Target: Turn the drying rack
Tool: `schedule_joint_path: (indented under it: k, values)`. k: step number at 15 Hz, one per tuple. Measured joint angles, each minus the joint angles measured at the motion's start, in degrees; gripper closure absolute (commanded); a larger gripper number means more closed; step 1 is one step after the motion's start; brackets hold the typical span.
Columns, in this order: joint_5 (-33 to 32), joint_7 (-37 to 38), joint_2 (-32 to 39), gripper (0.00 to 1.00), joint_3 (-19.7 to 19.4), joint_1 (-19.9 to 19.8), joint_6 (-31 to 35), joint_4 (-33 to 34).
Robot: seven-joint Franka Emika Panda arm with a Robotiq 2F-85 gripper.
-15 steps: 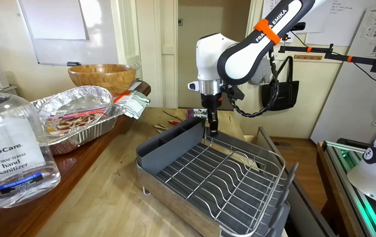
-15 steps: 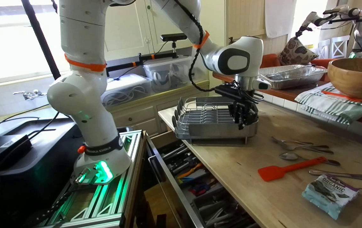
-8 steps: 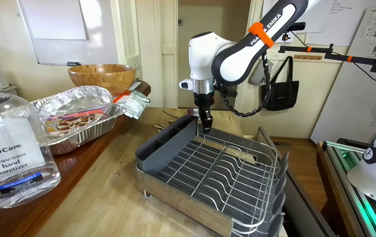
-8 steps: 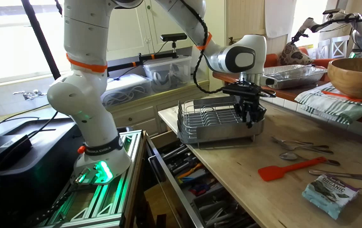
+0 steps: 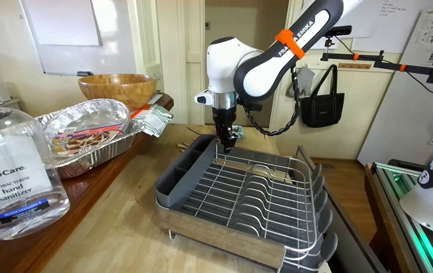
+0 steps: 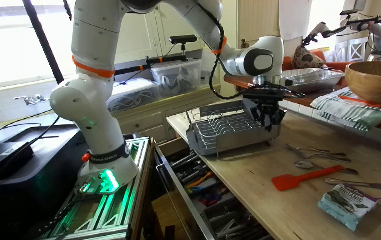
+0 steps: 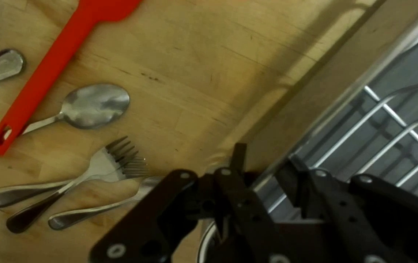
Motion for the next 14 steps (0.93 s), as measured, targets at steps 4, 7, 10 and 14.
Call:
schedule_joint_path:
  k: [4,7,10,14]
  values:
    - [-1.7,-3.0,2.2,0.93,0.5,0.1,0.0,3.3]
    - [-2.6,-5.2,3.9,0.93,0.8,0.4,0.0,5.6]
    - [-3.1,-7.5,5.4,0.93,1.1,0.7,-0.1,8.0]
    - [-3.2,-10.6,7.1,0.93,1.3,1.4,-0.3,10.7]
